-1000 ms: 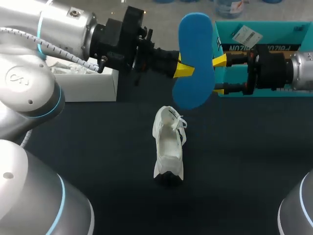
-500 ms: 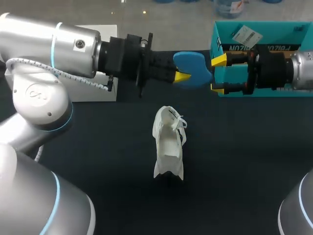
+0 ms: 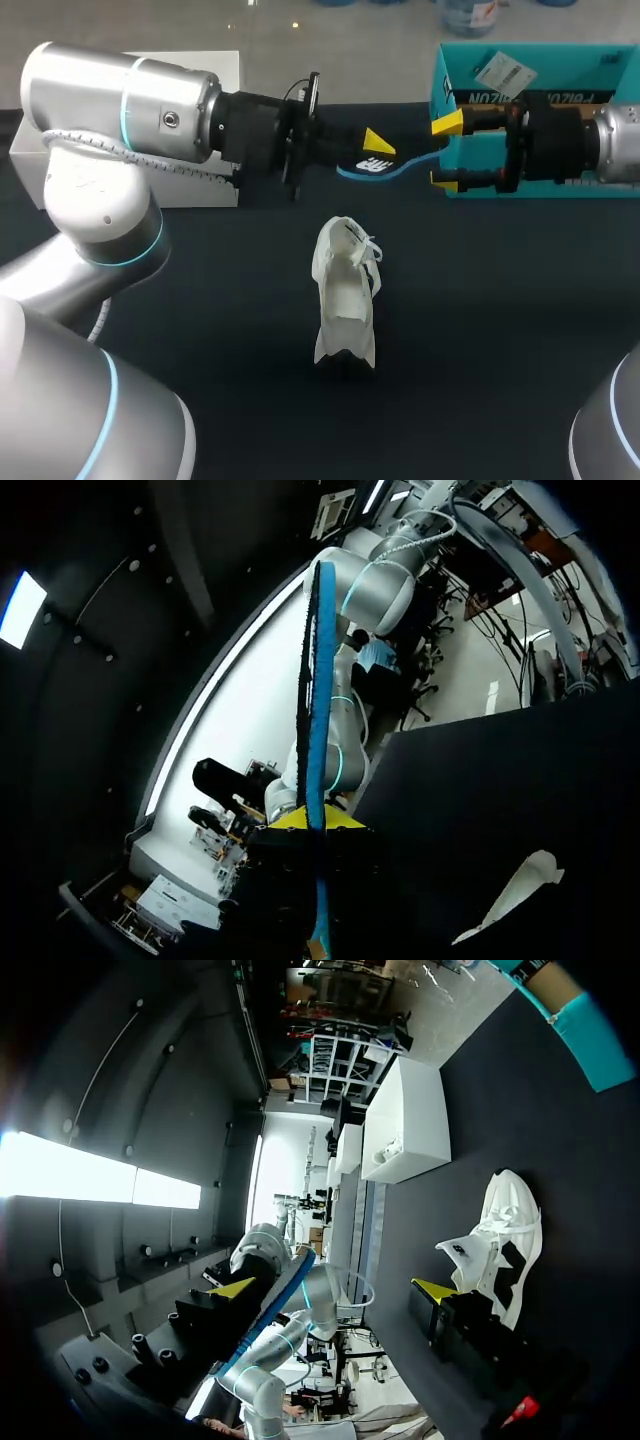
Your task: Take the shoe out of the shoebox, open the shoe tongue, remove and reinsert the insole, then place the shoe into the shoebox
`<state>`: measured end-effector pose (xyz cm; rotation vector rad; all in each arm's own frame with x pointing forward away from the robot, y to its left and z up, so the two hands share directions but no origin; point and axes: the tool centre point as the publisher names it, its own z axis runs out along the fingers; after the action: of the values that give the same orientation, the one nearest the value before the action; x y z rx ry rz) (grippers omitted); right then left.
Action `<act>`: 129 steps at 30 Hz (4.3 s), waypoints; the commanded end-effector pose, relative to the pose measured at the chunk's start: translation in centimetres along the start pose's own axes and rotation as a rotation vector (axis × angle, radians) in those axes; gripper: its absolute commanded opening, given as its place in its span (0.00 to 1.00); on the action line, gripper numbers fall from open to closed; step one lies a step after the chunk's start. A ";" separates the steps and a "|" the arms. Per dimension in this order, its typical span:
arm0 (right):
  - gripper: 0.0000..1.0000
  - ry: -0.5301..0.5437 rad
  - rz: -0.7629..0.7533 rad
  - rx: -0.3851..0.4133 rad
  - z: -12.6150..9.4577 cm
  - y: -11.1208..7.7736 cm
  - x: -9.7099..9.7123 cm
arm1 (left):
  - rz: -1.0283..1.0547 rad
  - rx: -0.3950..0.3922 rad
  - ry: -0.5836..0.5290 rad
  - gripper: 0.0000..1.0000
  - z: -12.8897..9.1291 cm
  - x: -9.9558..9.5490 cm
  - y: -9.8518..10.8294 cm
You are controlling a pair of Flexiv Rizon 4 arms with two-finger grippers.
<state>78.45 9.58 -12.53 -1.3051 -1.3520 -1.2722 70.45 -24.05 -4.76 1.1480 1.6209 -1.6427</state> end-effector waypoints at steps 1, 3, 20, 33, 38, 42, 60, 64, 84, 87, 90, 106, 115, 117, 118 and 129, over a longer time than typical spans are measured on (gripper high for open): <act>1.00 -0.002 0.001 -0.001 0.1 0.0 0.0 | 0.027 0.035 -0.003 0.00 0.0 0.1 0.4; 1.00 -0.002 0.001 -0.001 0.1 0.0 0.0 | 0.071 -0.029 0.010 0.00 -0.4 0.4 1.0; 1.00 0.018 -0.068 -0.067 -0.3 1.9 2.5 | 0.359 -0.269 -0.067 0.00 1.0 1.3 7.0; 0.31 0.039 -0.074 -0.005 1.5 2.8 2.5 | 0.375 -0.333 -0.132 0.00 2.2 0.4 9.5; 0.00 0.031 -0.065 -0.011 1.3 2.8 2.4 | 0.382 -0.344 -0.133 0.00 1.9 0.2 9.5; 0.00 0.026 -0.065 -0.002 1.4 2.7 2.4 | 0.393 -0.365 -0.135 0.00 1.5 0.1 9.9; 0.00 -0.002 -0.011 0.015 2.3 3.2 0.2 | 0.297 -0.374 0.232 1.00 -2.0 -2.6 9.7; 0.00 -0.017 0.015 0.010 2.4 3.3 -0.8 | 0.243 -0.407 0.358 1.00 -3.1 -3.3 9.2; 0.00 -0.089 0.057 0.078 4.0 3.7 -2.3 | 0.363 -0.326 0.938 1.00 -3.8 -5.4 9.0; 0.00 -0.094 0.060 0.082 4.2 3.8 -2.5 | 0.381 -0.323 1.022 1.00 -3.8 -6.1 8.9; 0.00 -0.097 0.064 0.080 4.3 3.9 -2.7 | 0.381 -0.333 1.091 1.00 -3.6 -6.7 8.6; 0.00 -0.072 0.038 0.039 4.3 3.9 -3.1 | 0.292 -0.337 1.070 1.00 -3.4 -7.0 7.9; 0.00 -0.074 0.078 0.047 4.7 4.5 -3.9 | 0.424 -0.485 1.158 1.00 -2.9 -7.4 8.2; 0.00 -0.073 0.081 0.048 4.7 4.6 -4.0 | 0.442 -0.500 1.235 1.00 -2.8 -7.6 8.4; 0.00 -0.073 0.082 0.049 4.7 4.6 -4.0 | 0.436 -0.493 1.243 1.00 -2.7 -7.6 8.4; 0.00 -0.076 0.077 0.040 4.6 4.4 -3.7 | 0.352 -0.440 1.380 1.00 -3.1 -7.1 9.3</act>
<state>83.70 13.25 -16.35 -1.3709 -1.3602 -1.1471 81.72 -22.63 -3.01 2.2651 2.0356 -0.1297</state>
